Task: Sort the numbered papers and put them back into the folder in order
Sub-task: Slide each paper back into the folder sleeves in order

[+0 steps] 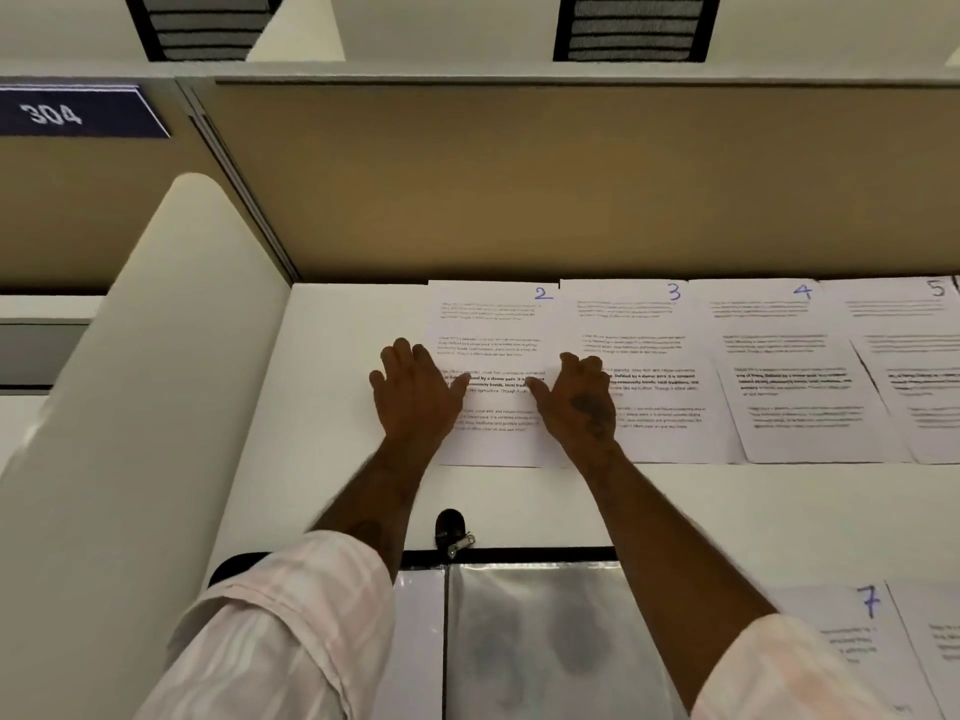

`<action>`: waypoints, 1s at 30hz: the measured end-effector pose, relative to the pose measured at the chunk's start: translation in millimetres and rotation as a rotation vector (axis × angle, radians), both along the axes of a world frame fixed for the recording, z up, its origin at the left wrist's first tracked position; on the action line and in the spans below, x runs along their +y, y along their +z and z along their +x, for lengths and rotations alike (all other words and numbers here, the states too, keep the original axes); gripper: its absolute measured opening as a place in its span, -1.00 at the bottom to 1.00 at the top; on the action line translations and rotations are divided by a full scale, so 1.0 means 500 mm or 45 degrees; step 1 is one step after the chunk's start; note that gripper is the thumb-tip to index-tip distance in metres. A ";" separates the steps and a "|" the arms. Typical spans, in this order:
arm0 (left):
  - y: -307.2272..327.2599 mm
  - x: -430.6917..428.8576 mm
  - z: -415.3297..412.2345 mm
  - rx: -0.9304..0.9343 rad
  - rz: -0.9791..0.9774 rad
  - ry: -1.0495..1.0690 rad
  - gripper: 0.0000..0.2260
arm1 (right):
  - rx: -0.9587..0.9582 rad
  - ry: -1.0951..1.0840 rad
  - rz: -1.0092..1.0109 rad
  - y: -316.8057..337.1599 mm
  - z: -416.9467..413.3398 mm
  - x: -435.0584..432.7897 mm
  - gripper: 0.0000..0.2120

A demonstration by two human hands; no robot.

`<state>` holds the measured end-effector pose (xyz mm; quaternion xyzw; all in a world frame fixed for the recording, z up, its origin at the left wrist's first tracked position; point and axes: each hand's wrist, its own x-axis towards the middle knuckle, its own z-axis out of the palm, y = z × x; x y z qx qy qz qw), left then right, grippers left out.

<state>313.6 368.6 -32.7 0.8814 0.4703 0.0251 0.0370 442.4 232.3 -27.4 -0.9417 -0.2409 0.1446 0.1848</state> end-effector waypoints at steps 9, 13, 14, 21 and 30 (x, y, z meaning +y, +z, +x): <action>-0.037 -0.003 0.047 -0.136 -0.260 0.366 -0.25 | 0.115 -0.178 0.059 -0.025 0.014 0.036 -0.37; -0.032 -0.005 0.061 -0.178 -0.325 0.415 -0.30 | 0.242 -0.248 0.128 -0.023 0.023 0.047 -0.30; -0.028 -0.006 0.065 -0.177 -0.348 0.426 -0.31 | 0.287 -0.279 0.159 -0.024 0.025 0.049 -0.28; -0.016 0.002 0.061 -0.351 -0.634 0.499 -0.38 | 0.357 -0.399 0.283 -0.046 0.037 0.039 -0.62; 0.056 -0.029 -0.019 -0.860 -0.832 0.581 -0.64 | 0.306 -0.397 0.465 0.031 0.007 -0.025 -0.79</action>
